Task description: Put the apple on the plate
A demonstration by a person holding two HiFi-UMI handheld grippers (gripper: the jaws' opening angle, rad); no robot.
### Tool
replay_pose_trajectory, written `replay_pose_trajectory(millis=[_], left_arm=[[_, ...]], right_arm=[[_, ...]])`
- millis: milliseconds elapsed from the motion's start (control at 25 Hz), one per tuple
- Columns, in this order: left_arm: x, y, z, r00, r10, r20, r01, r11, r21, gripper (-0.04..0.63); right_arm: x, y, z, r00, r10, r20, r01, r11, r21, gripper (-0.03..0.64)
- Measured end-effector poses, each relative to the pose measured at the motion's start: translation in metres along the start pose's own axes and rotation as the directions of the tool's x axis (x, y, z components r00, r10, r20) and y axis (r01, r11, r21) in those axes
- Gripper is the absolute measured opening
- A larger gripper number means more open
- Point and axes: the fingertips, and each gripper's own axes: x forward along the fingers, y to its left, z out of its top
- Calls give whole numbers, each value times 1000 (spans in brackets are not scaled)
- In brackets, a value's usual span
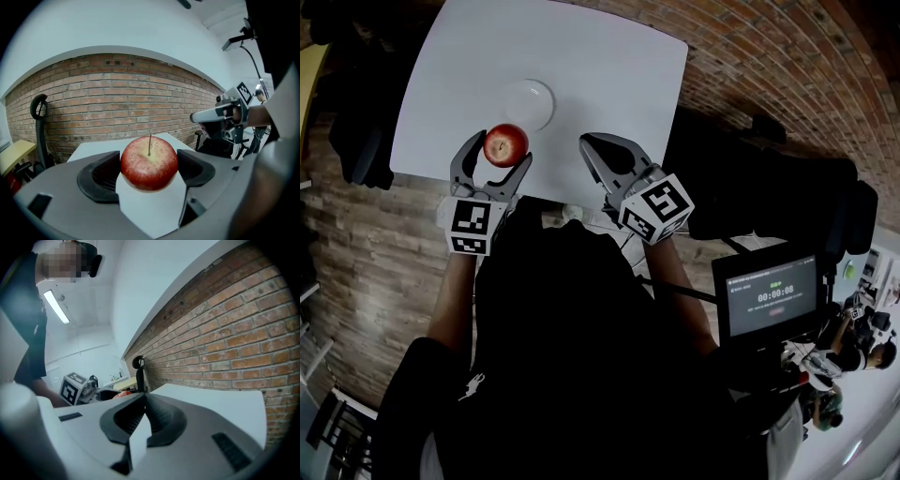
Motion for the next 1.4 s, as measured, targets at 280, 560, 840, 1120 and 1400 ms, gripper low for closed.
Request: replay_pose_trajectory(millis=[280,560,840,1120,1400], left_arm=[[17,20,-10,999,-49,-23,49,999,-2,385],[40,36,-21,993,-116,-36,116,993,0,385],[73,43,-36,982,-172,-73,175,984,28,385],[91,45,-47,974,-204,-99,208,977,34,385],[103,45,-60,968,-222,-115,226,974,21,385]], right_arm=[[25,1,6,999,-27,-22,27,1000,-6,3],[47,-2,0,996,-73,-58,73,997,-3,3],[60,-13,-10,990,-112,-87,116,992,42,3],[71,-21,-8,988,-120,-96,124,992,37,3],[79,-25,-16,986,-128,-105,134,990,51,3]])
